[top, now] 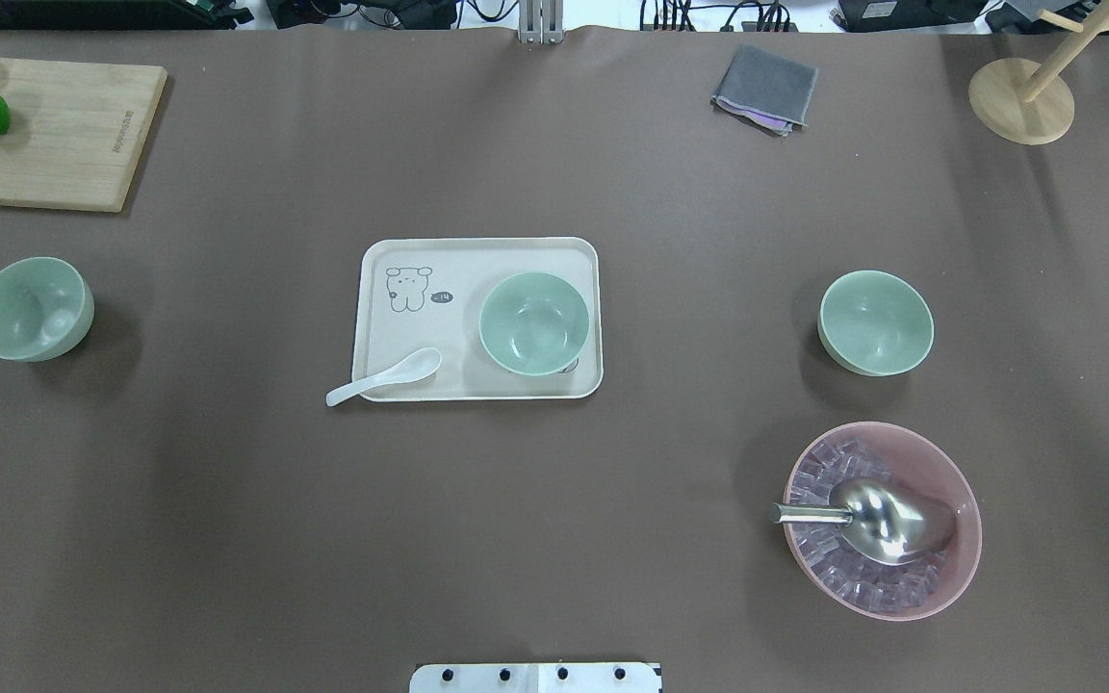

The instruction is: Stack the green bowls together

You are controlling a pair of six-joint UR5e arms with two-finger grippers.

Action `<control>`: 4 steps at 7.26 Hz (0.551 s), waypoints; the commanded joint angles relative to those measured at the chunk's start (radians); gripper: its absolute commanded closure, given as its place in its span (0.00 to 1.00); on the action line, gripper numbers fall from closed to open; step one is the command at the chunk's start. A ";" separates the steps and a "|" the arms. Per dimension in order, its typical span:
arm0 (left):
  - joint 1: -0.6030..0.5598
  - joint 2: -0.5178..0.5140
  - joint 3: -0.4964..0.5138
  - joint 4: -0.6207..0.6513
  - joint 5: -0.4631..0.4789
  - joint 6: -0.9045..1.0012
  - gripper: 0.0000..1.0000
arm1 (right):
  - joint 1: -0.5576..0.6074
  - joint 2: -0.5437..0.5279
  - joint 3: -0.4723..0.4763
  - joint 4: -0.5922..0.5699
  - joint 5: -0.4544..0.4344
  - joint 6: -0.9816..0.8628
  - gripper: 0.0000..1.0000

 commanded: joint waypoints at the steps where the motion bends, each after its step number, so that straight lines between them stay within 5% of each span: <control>1: 0.059 -0.005 0.048 -0.001 -0.002 -0.100 0.02 | -0.084 0.017 0.004 0.004 -0.044 0.161 0.01; 4: 0.161 -0.011 0.143 -0.114 0.073 -0.287 0.03 | -0.147 0.011 -0.001 0.093 -0.098 0.320 0.02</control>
